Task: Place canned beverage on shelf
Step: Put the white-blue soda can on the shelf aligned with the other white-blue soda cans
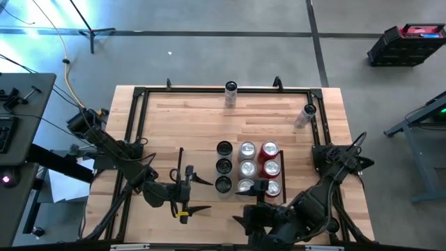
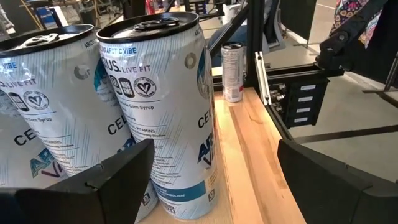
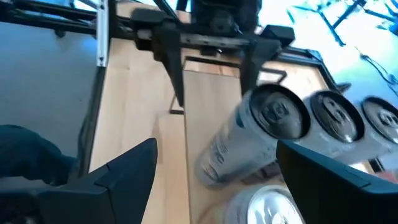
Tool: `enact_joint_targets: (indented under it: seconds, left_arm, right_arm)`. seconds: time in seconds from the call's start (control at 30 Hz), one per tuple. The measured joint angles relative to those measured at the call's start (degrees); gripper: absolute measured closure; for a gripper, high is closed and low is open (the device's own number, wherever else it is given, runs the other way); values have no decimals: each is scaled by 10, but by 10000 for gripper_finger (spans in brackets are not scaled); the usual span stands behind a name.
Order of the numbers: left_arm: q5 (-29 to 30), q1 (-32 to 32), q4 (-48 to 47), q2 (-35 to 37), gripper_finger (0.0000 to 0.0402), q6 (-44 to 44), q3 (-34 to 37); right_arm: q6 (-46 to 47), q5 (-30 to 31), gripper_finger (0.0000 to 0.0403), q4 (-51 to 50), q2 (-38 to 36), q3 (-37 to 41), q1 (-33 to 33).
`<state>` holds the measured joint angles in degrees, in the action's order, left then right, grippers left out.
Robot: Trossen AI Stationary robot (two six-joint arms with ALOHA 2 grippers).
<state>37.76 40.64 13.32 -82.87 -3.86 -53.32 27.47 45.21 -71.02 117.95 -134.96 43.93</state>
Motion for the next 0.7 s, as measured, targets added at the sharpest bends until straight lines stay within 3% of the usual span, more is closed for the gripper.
enact_joint_targets:
  seconds: [0.2,0.7]
  left_arm:
    - [0,0,0,0,71,-4,0]
    - [0,0,-1,1,71,-6,0]
  right_arm:
    - [53,-18,89,-38,1,9,-20]
    - [46,-46,89,-22,3,27,-42]
